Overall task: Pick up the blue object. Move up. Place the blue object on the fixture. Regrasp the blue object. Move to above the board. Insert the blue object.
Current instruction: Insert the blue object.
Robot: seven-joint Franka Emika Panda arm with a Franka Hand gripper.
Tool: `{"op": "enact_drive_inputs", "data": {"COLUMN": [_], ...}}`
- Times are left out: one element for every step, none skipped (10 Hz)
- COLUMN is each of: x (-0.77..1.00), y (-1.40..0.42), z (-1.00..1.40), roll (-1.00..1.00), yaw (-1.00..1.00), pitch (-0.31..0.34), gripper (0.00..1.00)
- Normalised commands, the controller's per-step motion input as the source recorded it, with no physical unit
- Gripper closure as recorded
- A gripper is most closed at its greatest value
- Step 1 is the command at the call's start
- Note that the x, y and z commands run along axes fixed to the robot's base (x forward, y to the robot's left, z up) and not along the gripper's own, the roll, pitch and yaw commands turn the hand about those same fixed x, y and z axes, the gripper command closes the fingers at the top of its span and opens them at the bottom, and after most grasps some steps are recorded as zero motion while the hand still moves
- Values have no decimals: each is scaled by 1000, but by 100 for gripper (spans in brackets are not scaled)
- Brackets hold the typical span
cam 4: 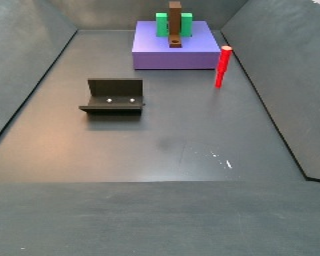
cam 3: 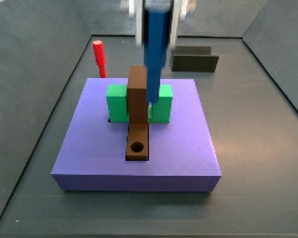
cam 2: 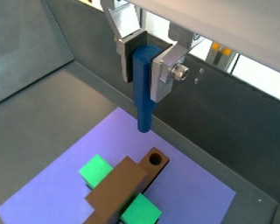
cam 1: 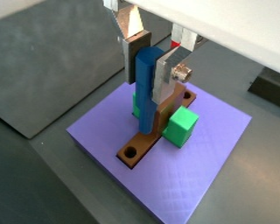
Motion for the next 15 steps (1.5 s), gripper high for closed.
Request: {"op": "enact_drive_inputs", "data": {"x": [-49,-91,-146,-109,-94,0,17,86,34,0,0,0,11,11,0], "y": [0,0,0,0,0,-51,-171,-237,-194,-129,-114,-137,-123,-100,-54], "z": [-529,-551,-489,-457,-449,-400,-360,-251,-194,-149,-146,-177,-171,-177,-243], "roll": [140,190,184,156,120,121,34,0,0,0,0,0,0,0,0], "yaw": [0,14,9,17,20,0,0,0,-3,0,0,0,0,0,0], "pitch": [-53,-59,-44,-11,0,0,0,0,0,0,0,-10,-21,-21,-6], "gripper": [100,100,100,100,100,100,100,100,100,100,100,100,100,100,100]}}
